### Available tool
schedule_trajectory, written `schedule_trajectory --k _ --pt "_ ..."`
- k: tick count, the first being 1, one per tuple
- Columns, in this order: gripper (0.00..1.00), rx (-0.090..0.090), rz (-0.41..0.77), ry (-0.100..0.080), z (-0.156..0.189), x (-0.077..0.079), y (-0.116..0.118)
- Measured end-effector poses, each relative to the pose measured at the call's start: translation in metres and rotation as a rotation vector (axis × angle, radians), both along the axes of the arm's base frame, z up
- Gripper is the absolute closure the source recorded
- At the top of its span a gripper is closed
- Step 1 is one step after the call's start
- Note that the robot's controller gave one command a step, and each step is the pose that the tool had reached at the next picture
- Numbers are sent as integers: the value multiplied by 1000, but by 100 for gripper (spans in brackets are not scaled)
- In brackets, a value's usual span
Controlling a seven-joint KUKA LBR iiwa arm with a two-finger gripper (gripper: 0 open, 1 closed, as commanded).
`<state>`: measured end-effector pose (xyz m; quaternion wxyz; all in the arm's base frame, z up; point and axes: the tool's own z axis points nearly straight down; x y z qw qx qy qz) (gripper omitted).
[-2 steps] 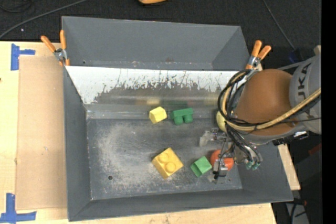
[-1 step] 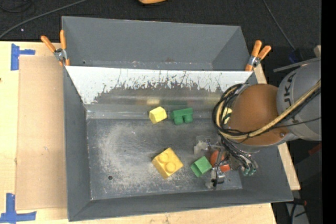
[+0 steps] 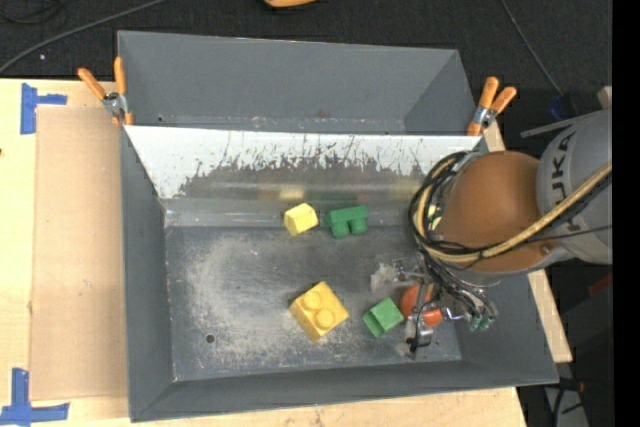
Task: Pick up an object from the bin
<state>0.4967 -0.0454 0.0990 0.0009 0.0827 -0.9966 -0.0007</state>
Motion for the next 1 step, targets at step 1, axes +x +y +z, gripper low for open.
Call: schedule_trajectory --k 1 --pt "0 0 110 4 1 3 -84"
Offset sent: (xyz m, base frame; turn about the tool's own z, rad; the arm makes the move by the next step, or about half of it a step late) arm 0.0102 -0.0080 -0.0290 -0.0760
